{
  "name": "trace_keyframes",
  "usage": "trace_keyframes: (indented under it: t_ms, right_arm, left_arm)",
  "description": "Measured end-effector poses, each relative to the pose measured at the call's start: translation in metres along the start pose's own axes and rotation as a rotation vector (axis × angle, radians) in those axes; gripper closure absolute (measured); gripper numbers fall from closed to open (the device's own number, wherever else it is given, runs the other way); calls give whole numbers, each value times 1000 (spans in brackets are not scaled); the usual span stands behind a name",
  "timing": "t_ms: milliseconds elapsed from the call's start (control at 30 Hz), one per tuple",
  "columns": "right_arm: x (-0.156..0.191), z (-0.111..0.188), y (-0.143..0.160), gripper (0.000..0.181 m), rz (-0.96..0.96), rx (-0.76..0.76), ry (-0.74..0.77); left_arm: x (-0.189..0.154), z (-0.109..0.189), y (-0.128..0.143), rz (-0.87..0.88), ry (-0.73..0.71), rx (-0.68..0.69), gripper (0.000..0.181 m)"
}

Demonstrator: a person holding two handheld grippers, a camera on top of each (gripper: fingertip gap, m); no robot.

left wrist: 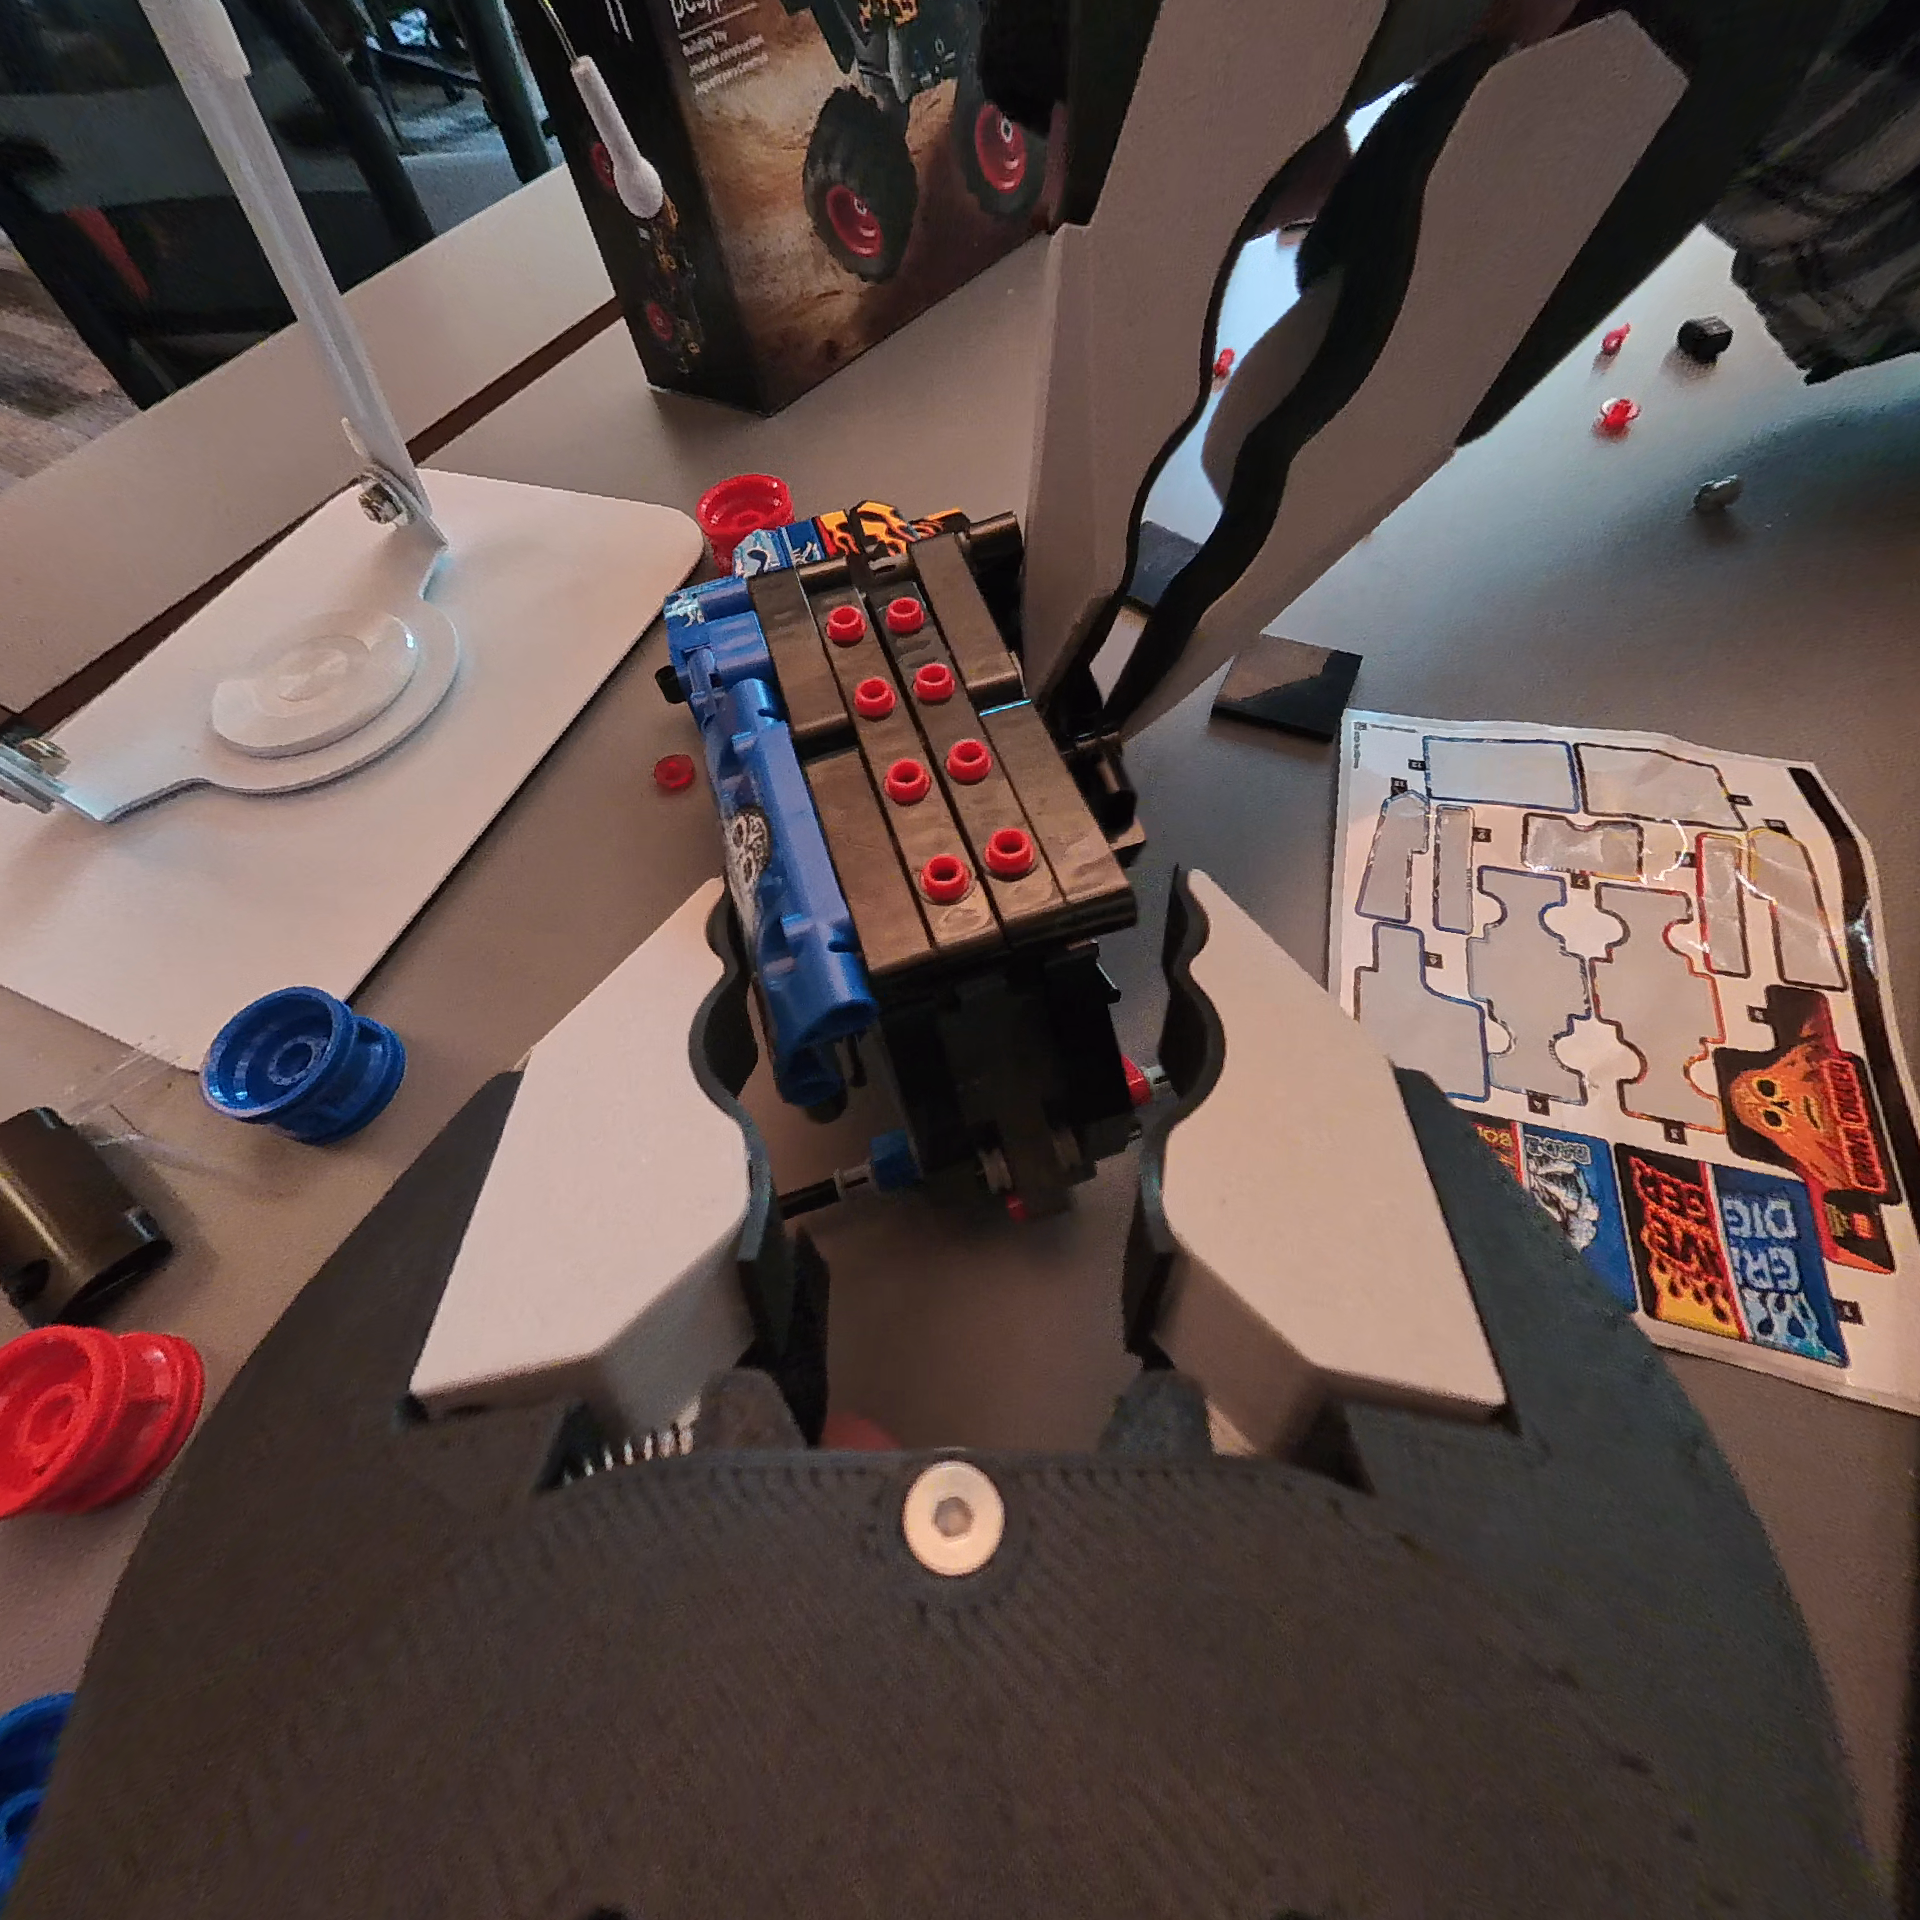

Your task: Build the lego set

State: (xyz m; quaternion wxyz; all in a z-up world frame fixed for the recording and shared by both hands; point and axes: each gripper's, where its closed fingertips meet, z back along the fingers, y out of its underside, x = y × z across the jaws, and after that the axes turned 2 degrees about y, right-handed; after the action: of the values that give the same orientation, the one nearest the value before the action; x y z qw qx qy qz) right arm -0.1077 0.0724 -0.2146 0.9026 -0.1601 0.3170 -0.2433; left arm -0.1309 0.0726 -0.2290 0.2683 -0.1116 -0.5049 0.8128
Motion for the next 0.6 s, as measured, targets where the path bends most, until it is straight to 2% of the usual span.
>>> trace_keyframes:
  t_ms: [167, 333, 400, 533, 600]
  right_arm:
    - [-6, -3, 1, 174, 9, 6, 47]
    - [-11, -5, 2, 173, -17, 16, 66]
    - [-12, 3, -2, 179, -21, -15, 63]
    - [-18, 21, 9, 174, -71, -12, 49]
    - [-23, 21, 17, 165, -135, -13, 40]
  left_arm:
    - [4, -1, 0, 23, -29, 5, 99]
    - [15, 1, 3, -15, -85, 28, 113]
    - [16, 1, 3, -20, -87, 41, 113]
    - [19, 3, 3, -31, -88, 30, 111]
    - [15, 2, 2, -3, -55, 26, 102]
